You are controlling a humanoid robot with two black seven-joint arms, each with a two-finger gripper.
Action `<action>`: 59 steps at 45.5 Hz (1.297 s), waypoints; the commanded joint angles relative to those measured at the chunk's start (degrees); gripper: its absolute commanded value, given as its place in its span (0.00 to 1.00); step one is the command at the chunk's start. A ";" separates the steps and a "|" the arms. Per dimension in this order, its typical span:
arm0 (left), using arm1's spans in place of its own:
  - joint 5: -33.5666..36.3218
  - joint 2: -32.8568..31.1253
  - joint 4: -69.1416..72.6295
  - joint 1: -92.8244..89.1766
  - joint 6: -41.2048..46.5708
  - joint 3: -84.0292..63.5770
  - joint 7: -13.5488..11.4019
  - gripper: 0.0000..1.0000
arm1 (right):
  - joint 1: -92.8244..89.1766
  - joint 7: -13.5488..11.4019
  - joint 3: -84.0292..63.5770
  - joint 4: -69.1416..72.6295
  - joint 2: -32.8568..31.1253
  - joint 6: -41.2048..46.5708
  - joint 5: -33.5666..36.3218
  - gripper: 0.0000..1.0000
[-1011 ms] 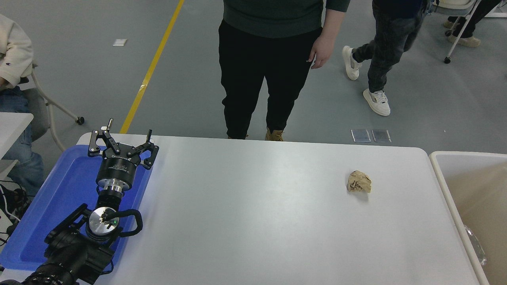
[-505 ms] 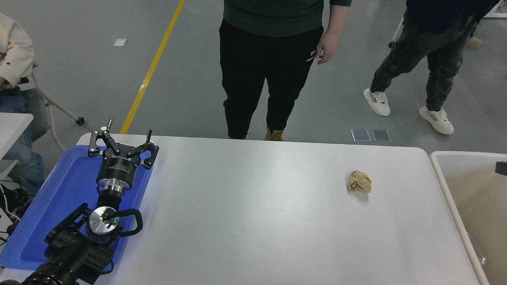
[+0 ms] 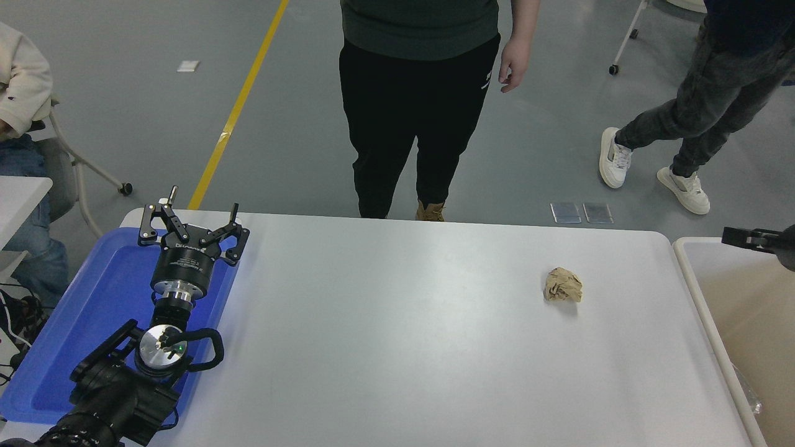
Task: Pick up foil plate and place in dustbin
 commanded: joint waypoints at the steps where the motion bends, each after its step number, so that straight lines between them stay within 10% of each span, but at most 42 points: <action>1: 0.00 0.02 -0.02 0.00 0.00 -0.04 0.00 1.00 | 0.86 -0.69 11.64 5.21 0.40 -0.12 0.69 1.00; 19: 0.00 -0.07 -0.02 0.00 0.00 -0.03 0.00 1.00 | 0.07 -1.04 36.61 19.10 0.40 -0.04 0.87 1.00; 59: 0.00 -0.07 -0.02 0.00 0.00 0.05 0.00 1.00 | 11.75 -6.32 20.90 47.58 -5.31 -0.12 -12.31 1.00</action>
